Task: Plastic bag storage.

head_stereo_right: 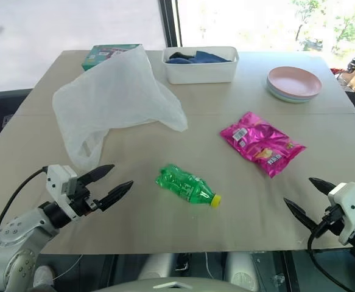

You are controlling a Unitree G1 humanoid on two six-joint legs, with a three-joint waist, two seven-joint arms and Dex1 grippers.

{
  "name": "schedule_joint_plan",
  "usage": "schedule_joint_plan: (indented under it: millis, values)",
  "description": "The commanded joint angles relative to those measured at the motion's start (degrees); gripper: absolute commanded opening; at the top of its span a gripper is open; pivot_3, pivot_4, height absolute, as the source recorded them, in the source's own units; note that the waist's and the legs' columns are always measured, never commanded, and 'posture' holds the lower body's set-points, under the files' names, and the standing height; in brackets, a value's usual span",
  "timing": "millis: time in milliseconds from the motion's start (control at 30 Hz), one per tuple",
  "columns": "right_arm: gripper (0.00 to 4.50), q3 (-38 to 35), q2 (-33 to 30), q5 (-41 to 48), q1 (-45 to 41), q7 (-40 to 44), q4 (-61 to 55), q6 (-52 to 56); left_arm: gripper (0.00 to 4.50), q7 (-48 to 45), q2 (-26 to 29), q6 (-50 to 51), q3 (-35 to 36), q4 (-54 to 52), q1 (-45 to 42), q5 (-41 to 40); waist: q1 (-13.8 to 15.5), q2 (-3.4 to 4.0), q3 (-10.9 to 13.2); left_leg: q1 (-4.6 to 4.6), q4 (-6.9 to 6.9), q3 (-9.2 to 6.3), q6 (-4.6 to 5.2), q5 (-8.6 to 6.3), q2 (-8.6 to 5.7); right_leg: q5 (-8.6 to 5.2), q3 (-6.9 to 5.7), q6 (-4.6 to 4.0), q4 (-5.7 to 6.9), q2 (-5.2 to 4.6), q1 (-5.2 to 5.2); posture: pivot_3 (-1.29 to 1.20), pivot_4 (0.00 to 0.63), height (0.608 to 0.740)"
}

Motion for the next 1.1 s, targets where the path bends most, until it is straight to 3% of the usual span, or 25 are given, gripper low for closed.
schedule_joint_plan:
  millis: [33, 100, 300, 433, 533, 667, 767, 867, 1033, 1067, 1100]
  values:
    - [4.50, 2.43, -0.26, 0.52, -1.20, 1.02, -0.82, -4.60, 4.41, 2.43, 0.34, -0.10, 1.00, -2.41, -3.23, -0.47, 0.04, 0.00, 0.00, 0.00, 0.00, 0.00, 0.00, 0.00, 0.00, 0.00, 0.00, 0.00, 0.00, 0.00, 0.00, 0.00, 0.150, 0.740]
    - [4.50, 5.42, 0.76, 1.26, -2.31, 2.10, -2.15, -8.29, 4.41, 5.91, 0.23, 0.65, 0.63, -3.18, -7.79, 0.28, 0.49, -0.11, 0.05, 0.00, 0.00, 0.00, 0.02, -0.02, -0.01, 0.00, -0.02, 0.01, 0.00, 0.01, 0.01, 0.00, 0.150, 0.740]
    - [4.50, 9.04, -0.70, 9.07, -3.48, 2.50, -8.78, -6.01, 4.41, 15.50, 2.39, 3.82, -2.95, -2.58, -19.13, 9.40, 0.71, -0.17, 0.02, 0.15, 0.11, -0.09, 0.09, -0.08, -0.01, 0.12, -0.13, 0.20, 0.02, 0.06, 0.27, 0.00, 0.150, 0.740]
    - [4.50, 11.82, -0.79, 12.15, -6.18, 2.53, -13.45, -8.56, 4.41, 21.05, 11.80, 0.14, -13.31, 1.53, -23.65, 32.14, 0.67, -0.28, 0.10, 0.12, 0.12, -0.05, -0.08, 0.05, -0.01, 0.13, -0.08, 0.23, 0.02, 0.23, 0.26, 0.00, 0.150, 0.740]
    - [4.50, 11.87, -1.28, 12.37, -5.70, 2.05, -14.97, -8.73, 4.41, 22.85, 15.56, -6.12, -19.01, 6.94, -26.68, 42.39, 0.76, -0.30, 0.10, 0.14, 0.07, -0.04, -0.07, 0.07, 0.00, 0.12, -0.05, 0.23, 0.04, 0.32, 0.26, 0.00, 0.150, 0.740]
    - [4.50, 12.48, -1.20, 12.10, -5.36, -0.21, -16.87, -8.91, 4.41, 27.24, 15.40, -10.81, -27.11, 19.81, -34.65, 54.82, 1.41, -0.38, 0.14, 0.09, 0.04, -0.09, -0.02, 0.07, -0.04, 0.13, -0.14, 0.23, 0.01, 0.26, 0.25, 0.00, 0.150, 0.740]
    - [4.50, 13.58, -1.13, 10.90, -5.03, -2.17, -18.05, -8.63, 4.41, 29.96, 11.64, -12.12, -31.51, 29.85, -42.14, 59.80, 1.80, -0.43, 0.15, 0.09, 0.05, -0.07, 0.08, 0.13, -0.03, 0.13, -0.14, 0.25, 0.02, 0.27, 0.25, 0.00, 0.150, 0.740]
    - [4.50, 15.35, -1.41, 8.86, -5.06, -4.99, -19.18, -7.29, 3.67, 31.37, 7.27, -12.64, -31.73, 38.02, -48.56, 59.59, 2.08, -0.55, 0.21, 0.07, 0.09, -0.04, 0.14, 0.15, -0.03, 0.13, -0.16, 0.27, 0.04, 0.42, 0.25, 0.00, 0.150, 0.740]
    - [4.50, 21.23, -5.02, 2.81, -7.47, -12.66, -22.71, 1.91, 1.51, 22.85, 0.98, -6.80, -21.34, 40.05, -55.90, 43.12, 1.82, -0.79, 0.33, -0.03, 0.21, -0.05, 0.14, 0.17, 0.00, 0.13, -0.14, 0.27, 0.12, 0.41, 0.16, 0.00, 0.150, 0.740]
    - [4.50, 23.23, -7.14, 2.68, -9.00, -12.56, -23.26, 4.57, 1.23, 19.71, 0.34, -1.72, -18.95, 38.00, -56.88, 38.83, 1.52, -0.82, 0.34, -0.05, 0.23, -0.04, 0.14, 0.17, 0.00, 0.13, -0.15, 0.27, 0.15, 0.36, 0.14, 0.00, 0.150, 0.740]
    - [4.50, 24.59, -8.67, 2.83, -10.24, -12.51, -23.68, 6.48, 0.59, 17.68, 0.03, 2.11, -17.49, 36.49, -57.56, 35.99, 1.28, -0.82, 0.34, -0.05, 0.28, -0.04, 0.13, 0.18, 0.03, 0.13, -0.17, 0.27, 0.17, 0.37, 0.15, 0.00, 0.150, 0.740]
